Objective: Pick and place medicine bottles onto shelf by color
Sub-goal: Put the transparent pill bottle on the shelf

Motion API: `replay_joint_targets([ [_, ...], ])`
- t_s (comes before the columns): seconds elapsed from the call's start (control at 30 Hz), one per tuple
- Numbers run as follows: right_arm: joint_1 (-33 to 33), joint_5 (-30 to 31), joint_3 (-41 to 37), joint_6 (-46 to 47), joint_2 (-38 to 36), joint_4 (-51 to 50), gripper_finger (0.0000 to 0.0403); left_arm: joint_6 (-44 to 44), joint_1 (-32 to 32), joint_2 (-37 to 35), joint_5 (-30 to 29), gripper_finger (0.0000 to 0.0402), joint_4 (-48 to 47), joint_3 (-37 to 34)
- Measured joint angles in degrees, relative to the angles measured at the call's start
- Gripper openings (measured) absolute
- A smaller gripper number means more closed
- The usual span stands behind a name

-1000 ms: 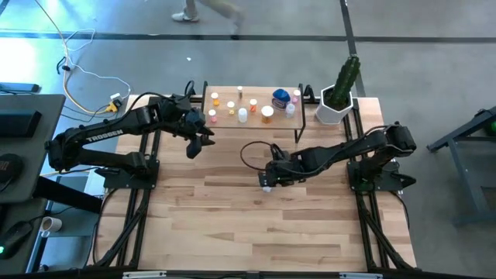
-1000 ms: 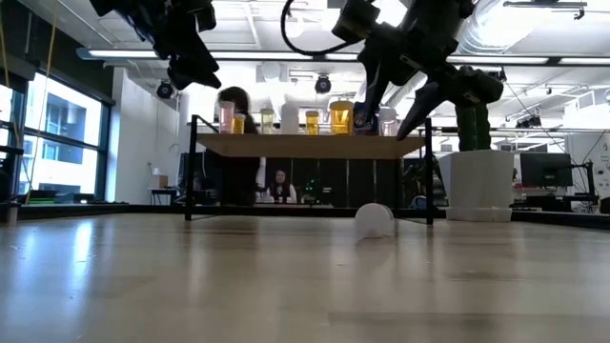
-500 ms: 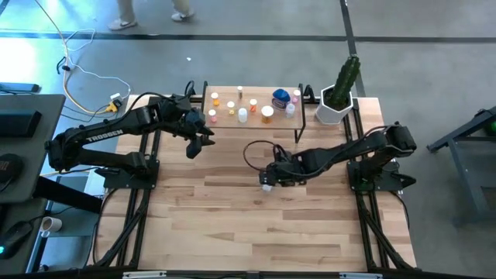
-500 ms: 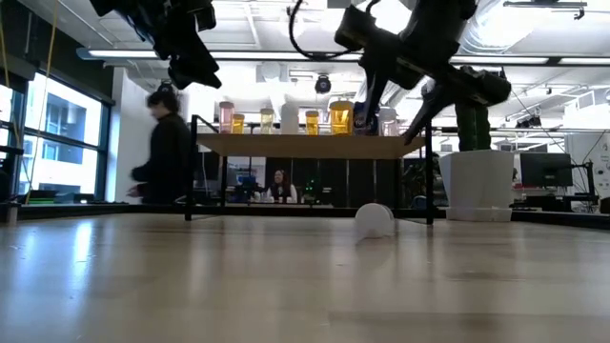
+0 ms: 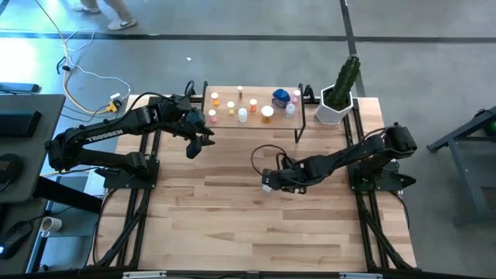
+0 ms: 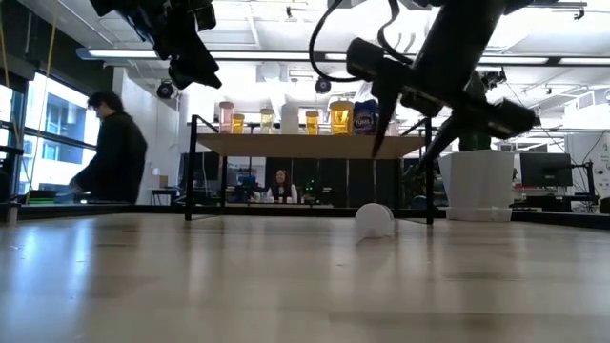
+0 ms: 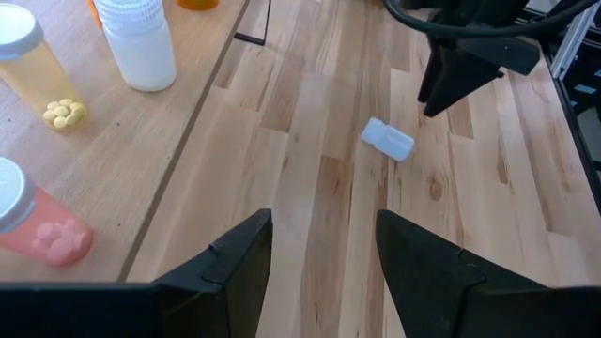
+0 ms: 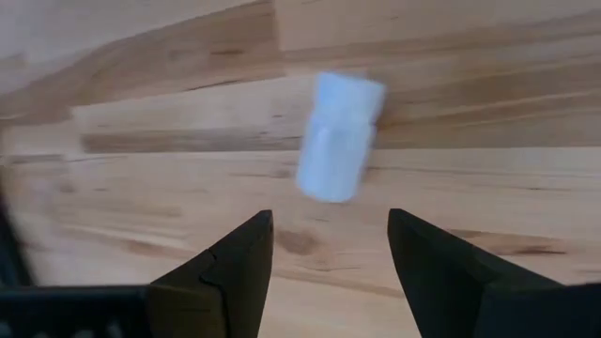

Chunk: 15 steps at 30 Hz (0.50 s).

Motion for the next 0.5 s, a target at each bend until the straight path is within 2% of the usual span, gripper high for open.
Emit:
replay_joint_targets([
  [0.1,-0.7,0.0,-1.7,0.0,0.0,5.0,0.0202,0.0,0.0,0.0,0.0,0.0181,0.0,0.0],
  [0.23,-1.5,-0.4,-1.6,-0.4,0.0,6.6,0.0202,-0.1,0.0,0.0,0.0,0.0181,0.0,0.0],
  [0.5,-1.5,0.9,2.9,-5.5,0.0,11.0,0.0202,-0.7,0.0,0.0,0.0,0.0181,0.0,0.0],
])
